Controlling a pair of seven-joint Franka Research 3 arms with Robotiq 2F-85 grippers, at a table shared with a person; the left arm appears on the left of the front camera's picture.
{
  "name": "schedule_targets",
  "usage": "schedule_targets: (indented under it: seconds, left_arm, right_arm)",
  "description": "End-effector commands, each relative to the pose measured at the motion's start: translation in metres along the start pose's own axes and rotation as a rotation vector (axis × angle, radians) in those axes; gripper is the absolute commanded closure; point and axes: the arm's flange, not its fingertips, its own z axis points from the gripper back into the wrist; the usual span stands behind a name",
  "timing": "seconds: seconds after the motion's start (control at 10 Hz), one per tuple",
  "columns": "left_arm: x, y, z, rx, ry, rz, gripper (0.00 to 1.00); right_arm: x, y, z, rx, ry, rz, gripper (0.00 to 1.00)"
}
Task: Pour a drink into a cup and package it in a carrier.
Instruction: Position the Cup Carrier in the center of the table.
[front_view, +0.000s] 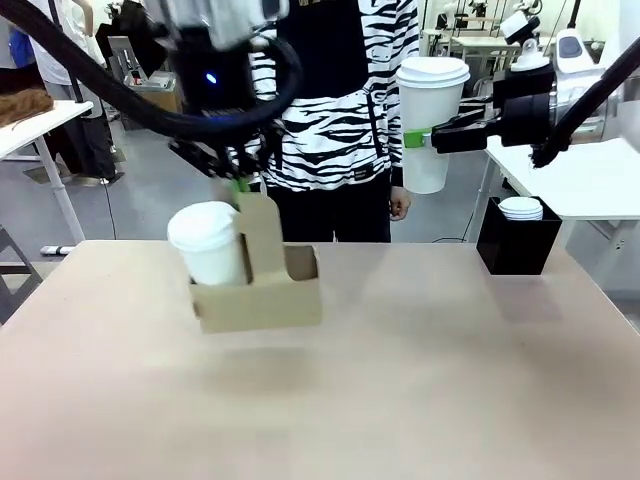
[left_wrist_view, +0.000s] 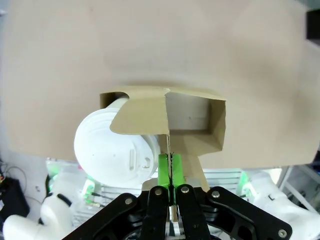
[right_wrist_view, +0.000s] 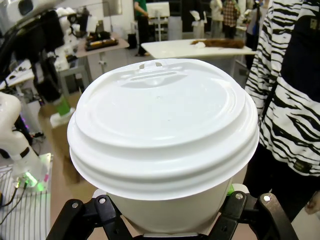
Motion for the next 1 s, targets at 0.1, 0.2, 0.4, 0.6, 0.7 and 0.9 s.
schedule_targets:
  seconds: [0.1, 0.2, 0.4, 0.6, 0.7, 0.9]
  left_arm:
    - [-0.006, -0.045, -0.048, -0.011, 0.019, -0.032, 0.98]
    - [-0.014, -0.058, -0.062, -0.011, 0.016, -0.044, 0.98]
    - [-0.027, -0.083, -0.09, 0.001, -0.001, -0.067, 0.98]
    - [-0.036, -0.093, -0.112, 0.034, -0.009, -0.06, 0.98]
    - [-0.039, -0.096, -0.123, 0.049, -0.013, -0.066, 0.98]
    - [-0.042, -0.098, -0.141, 0.061, -0.008, -0.062, 0.98]
  right_arm:
    - [0.005, -0.001, -0.002, -0.012, -0.003, 0.006, 0.2]
    - [0.005, -0.001, -0.002, -0.012, -0.003, 0.006, 0.2]
    - [0.005, -0.001, -0.002, -0.012, -0.003, 0.006, 0.2]
    - [0.005, -0.001, -0.002, -0.012, -0.003, 0.006, 0.2]
    - [0.005, -0.001, -0.002, -0.012, -0.003, 0.006, 0.2]
    - [0.005, -0.001, -0.002, -0.012, -0.003, 0.006, 0.2]
